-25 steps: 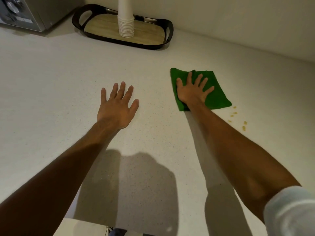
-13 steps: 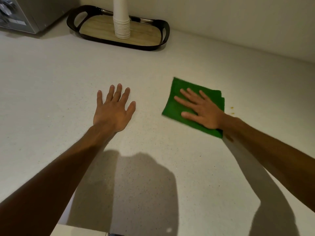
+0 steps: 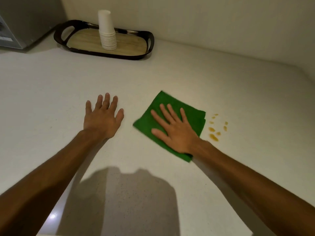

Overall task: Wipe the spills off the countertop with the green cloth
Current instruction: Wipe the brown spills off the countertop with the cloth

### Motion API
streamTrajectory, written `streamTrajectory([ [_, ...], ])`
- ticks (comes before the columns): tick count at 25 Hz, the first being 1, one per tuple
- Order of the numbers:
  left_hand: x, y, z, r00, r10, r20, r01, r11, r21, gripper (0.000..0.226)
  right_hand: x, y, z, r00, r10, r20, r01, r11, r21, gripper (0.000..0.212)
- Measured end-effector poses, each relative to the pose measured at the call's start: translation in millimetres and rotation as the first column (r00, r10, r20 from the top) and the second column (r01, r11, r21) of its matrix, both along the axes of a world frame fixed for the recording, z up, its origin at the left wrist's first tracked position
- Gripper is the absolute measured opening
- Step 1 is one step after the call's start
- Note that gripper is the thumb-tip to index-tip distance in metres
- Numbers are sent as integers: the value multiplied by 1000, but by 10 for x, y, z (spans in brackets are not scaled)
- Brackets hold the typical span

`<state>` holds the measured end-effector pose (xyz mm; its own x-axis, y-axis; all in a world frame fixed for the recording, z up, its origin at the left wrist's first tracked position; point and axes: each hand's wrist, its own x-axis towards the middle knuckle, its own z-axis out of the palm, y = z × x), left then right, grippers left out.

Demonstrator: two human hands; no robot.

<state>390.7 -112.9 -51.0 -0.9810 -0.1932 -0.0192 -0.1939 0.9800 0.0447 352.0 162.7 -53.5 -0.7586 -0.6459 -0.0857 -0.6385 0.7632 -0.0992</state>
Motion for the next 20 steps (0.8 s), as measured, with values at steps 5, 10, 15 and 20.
streamTrajectory([
  [5,5,369,44,999,-43,-30,45,998,49,69,-35,670,60,944,328,-33,-325,943,67,67],
  [10,-124,984,46,988,-152,-40,156,980,121,70,-798,967,158,996,-85,24,82,990,112,76],
  [15,-167,1175,-22,988,-152,5,151,983,103,73,-824,1219,134,818,-571,67,569,821,40,82],
  [20,-169,1175,-78,988,-152,-27,154,984,90,76,-63,1136,8,603,-795,68,797,604,6,87],
])
